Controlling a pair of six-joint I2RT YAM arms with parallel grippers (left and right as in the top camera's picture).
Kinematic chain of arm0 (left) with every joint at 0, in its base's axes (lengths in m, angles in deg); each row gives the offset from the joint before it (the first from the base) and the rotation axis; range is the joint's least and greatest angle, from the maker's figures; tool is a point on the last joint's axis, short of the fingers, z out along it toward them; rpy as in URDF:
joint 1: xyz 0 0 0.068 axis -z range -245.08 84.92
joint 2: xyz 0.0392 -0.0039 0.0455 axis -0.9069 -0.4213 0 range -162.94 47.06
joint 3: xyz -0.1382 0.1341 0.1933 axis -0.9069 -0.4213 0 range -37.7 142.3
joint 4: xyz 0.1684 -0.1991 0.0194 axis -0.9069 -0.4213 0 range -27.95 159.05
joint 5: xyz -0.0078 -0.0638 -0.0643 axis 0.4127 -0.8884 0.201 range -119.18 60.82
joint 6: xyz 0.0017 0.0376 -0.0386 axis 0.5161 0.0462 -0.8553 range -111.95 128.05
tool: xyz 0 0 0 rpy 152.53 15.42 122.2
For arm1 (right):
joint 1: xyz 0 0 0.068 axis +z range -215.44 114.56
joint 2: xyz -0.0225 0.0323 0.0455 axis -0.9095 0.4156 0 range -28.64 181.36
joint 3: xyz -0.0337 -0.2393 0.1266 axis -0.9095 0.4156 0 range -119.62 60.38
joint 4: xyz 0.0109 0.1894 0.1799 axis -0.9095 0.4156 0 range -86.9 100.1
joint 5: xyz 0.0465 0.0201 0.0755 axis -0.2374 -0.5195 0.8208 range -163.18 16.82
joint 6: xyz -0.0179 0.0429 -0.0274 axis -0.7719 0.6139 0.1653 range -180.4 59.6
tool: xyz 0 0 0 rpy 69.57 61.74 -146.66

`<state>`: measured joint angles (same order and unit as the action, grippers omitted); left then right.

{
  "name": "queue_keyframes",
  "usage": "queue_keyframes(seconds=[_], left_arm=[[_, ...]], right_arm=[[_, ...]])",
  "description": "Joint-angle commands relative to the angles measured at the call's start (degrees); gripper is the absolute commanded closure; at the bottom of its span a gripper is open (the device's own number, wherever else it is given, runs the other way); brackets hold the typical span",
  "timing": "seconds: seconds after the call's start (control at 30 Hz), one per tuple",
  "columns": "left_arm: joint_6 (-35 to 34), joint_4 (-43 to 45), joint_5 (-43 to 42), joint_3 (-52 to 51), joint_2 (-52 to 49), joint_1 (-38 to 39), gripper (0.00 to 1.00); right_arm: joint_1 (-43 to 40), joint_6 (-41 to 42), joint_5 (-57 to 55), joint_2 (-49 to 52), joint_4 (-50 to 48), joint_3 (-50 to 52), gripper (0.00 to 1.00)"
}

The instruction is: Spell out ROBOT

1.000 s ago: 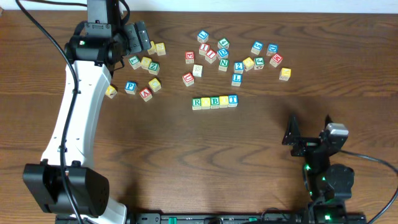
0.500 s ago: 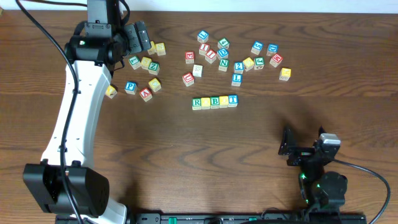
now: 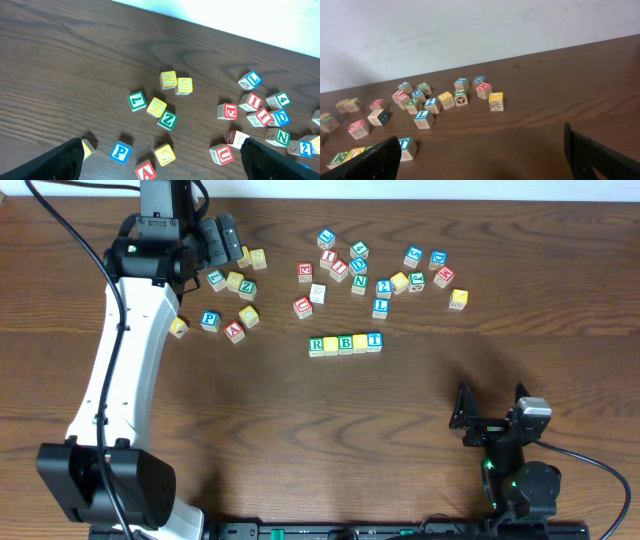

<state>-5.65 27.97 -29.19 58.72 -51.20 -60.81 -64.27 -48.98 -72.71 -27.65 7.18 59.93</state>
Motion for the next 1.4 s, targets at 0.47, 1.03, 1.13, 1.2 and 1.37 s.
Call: queue_keyframes(seconds=[0.47,1.03,1.13,1.2,1.37], left_arm=[[-0.5,-0.6,0.5,0.2,-0.3,0.0,0.01],[7.5,7.0,5.0,-11.2,13.3,-2.2,0.01],[7.5,9.5,2.6,-18.0,19.5,-4.9,0.01],[7.5,12.5,1.3,-23.8,24.1,-6.9,0.01],[7.5,23.4,0.4,-40.0,36.5,-10.7,0.01]], right_arm=[[-0.5,-0.8,0.5,-0.1,0.2,0.1,0.01],[-0.5,-0.8,0.5,-0.1,0.2,0.1,0.01],[-0.5,-0.8,0.5,-0.1,0.2,0.1,0.01],[-0.5,-0.8,0.5,-0.1,0.2,0.1,0.01],[-0.5,-0.8,0.5,-0.1,0.2,0.1,0.01]])
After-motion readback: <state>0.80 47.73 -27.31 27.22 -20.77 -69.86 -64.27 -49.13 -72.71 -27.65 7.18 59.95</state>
